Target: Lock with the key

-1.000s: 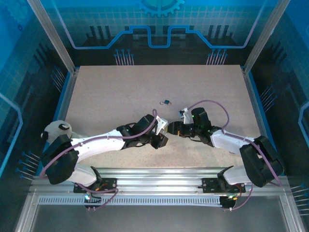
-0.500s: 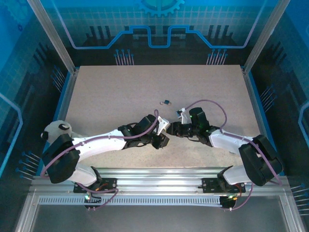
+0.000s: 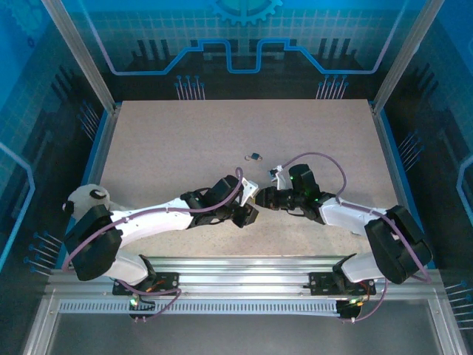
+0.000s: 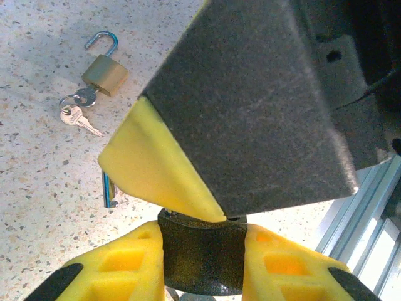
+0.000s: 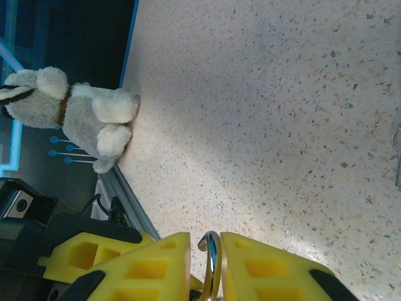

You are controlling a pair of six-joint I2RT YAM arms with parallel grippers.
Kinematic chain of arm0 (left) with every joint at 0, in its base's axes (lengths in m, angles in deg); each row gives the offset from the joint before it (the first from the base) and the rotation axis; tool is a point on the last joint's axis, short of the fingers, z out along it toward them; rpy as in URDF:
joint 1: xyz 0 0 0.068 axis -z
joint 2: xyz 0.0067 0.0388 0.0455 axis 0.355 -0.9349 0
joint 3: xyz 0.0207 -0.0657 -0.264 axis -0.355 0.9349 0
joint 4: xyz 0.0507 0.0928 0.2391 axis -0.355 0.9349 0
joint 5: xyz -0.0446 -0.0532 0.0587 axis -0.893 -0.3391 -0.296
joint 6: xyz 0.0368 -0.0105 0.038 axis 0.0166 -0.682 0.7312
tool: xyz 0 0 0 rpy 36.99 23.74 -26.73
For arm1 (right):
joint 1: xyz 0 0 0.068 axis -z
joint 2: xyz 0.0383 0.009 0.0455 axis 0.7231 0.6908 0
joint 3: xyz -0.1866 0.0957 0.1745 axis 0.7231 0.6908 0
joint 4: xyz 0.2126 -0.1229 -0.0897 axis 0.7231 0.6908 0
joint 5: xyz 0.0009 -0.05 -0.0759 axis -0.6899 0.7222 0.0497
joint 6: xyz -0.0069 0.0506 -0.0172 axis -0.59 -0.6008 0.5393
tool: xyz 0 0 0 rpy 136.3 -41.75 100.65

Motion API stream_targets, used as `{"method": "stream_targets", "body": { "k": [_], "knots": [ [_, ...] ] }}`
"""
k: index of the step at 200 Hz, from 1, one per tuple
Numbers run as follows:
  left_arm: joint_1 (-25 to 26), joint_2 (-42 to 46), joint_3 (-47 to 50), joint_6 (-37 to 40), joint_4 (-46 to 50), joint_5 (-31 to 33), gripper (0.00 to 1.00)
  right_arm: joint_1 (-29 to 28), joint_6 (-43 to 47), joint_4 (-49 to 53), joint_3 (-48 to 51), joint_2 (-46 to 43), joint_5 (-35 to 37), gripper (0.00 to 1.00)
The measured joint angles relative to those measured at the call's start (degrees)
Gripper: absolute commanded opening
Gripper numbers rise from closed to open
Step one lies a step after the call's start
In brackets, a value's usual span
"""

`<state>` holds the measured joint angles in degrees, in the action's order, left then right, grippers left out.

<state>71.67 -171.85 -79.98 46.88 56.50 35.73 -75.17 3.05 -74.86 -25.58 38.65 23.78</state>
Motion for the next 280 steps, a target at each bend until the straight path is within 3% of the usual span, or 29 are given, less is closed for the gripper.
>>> {"method": "stream_targets", "body": {
  "k": [43,63,120,144,280],
  "knots": [
    [0.0,0.0,0.0,0.0,0.0,0.5,0.0,0.0,0.2,0.0,-0.4,0.1,-0.1,0.09],
    [0.0,0.1,0.0,0.0,0.0,0.6,0.0,0.0,0.2,0.1,-0.6,0.1,-0.2,0.0],
    [0.0,0.3,0.0,0.0,0.1,0.9,0.0,0.0,0.4,0.2,-0.7,0.1,-0.2,0.0],
    [0.0,0.3,0.0,0.0,0.2,0.9,0.11,0.0,0.4,0.2,-0.7,0.1,-0.2,0.0],
    [0.0,1.8,-0.5,0.2,0.5,1.1,0.31,0.0,0.6,0.0,-0.7,-2.6,0.1,0.0]
  ]
}}
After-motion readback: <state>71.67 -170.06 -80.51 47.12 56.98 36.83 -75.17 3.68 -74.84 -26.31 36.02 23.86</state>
